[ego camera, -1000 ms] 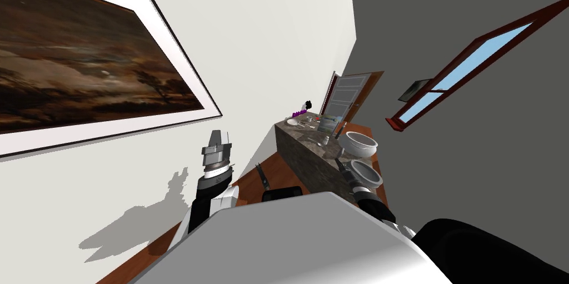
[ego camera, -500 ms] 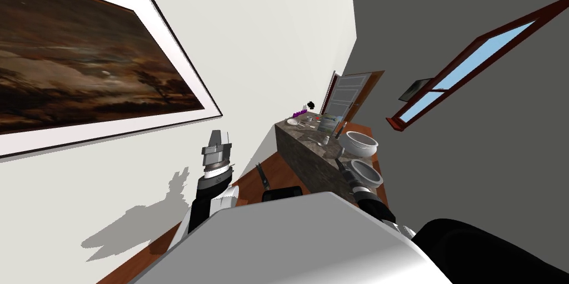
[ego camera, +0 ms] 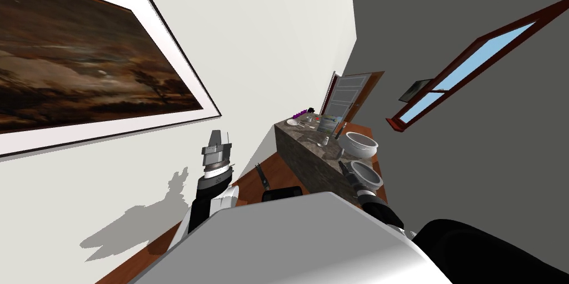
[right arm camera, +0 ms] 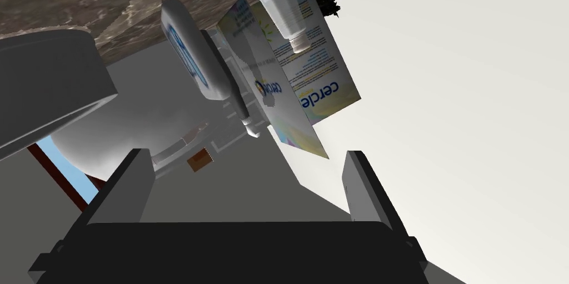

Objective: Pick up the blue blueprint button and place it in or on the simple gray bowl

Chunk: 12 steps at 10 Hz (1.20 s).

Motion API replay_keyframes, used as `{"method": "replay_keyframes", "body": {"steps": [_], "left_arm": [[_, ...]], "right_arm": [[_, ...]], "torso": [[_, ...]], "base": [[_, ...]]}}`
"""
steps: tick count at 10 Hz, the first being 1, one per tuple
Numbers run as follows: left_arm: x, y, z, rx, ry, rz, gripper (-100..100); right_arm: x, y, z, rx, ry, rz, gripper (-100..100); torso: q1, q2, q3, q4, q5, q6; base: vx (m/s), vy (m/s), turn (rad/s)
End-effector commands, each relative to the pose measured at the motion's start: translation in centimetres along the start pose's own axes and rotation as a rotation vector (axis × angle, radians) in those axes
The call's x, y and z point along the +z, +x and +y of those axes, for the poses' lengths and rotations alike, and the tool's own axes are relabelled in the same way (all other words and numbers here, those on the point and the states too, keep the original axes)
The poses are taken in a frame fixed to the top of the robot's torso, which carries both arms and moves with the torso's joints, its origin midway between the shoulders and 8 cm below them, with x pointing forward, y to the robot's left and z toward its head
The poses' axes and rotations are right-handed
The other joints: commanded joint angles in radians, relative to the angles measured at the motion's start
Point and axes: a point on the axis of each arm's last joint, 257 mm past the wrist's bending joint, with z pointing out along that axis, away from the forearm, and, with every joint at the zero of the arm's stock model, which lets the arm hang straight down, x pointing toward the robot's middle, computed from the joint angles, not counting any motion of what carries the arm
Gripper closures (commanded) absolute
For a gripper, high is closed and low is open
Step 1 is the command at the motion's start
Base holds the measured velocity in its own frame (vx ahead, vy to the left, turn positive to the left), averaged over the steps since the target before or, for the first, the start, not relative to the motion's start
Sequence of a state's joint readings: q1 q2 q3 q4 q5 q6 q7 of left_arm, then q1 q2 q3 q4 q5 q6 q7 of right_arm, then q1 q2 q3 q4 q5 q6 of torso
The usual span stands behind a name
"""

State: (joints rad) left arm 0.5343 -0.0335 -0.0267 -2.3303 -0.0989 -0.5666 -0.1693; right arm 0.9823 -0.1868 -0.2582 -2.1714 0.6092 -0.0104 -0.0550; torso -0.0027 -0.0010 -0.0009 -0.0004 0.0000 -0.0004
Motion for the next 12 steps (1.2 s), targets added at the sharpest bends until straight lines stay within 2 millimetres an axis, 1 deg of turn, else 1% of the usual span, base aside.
{"method": "replay_keyframes", "body": {"steps": [1,3,6,7,9,10,12], "left_arm": [[0.0,0.0,0.0,0.000,0.000,0.000,0],[0.0,0.0,0.0,0.000,0.000,0.000,0],[0.0,0.0,0.0,0.000,0.000,0.000,0],[0.0,0.0,0.0,0.000,0.000,0.000,0],[0.0,0.0,0.0,0.000,0.000,0.000,0],[0.0,0.0,0.0,0.000,0.000,0.000,0],[0.0,0.0,0.0,0.000,0.000,0.000,0]], "right_arm": [[0.0,0.0,0.0,0.000,0.000,0.000,-100],[0.0,0.0,0.0,0.000,0.000,0.000,-100],[0.0,0.0,0.0,0.000,0.000,0.000,-100],[0.2,-0.8,0.3,-0.051,-0.017,-0.004,-100],[0.2,-1.6,0.3,-0.104,-0.027,-0.008,-100],[0.2,-1.7,0.2,-0.119,-0.027,-0.008,-100],[0.2,-1.7,0.2,-0.119,-0.027,-0.008,-100]], "torso": [[0.000,0.000,0.000,0.000,0.000,0.000],[0.003,0.002,0.001,0.000,0.001,0.000],[0.000,0.000,0.000,0.000,0.000,0.000],[0.000,0.000,0.000,0.000,0.000,0.000],[-0.006,-0.003,-0.002,-0.001,-0.001,0.000],[-0.007,-0.005,-0.003,-0.001,-0.001,0.000],[-0.004,-0.003,-0.002,-0.001,-0.001,0.000]], "base": [[-0.006,0.012,0.003],[-0.016,0.027,0.008],[0.007,-0.012,-0.002],[0.028,-0.058,-0.047],[0.084,-0.118,-0.120],[0.085,-0.103,-0.080],[0.032,-0.037,-0.003]]}}
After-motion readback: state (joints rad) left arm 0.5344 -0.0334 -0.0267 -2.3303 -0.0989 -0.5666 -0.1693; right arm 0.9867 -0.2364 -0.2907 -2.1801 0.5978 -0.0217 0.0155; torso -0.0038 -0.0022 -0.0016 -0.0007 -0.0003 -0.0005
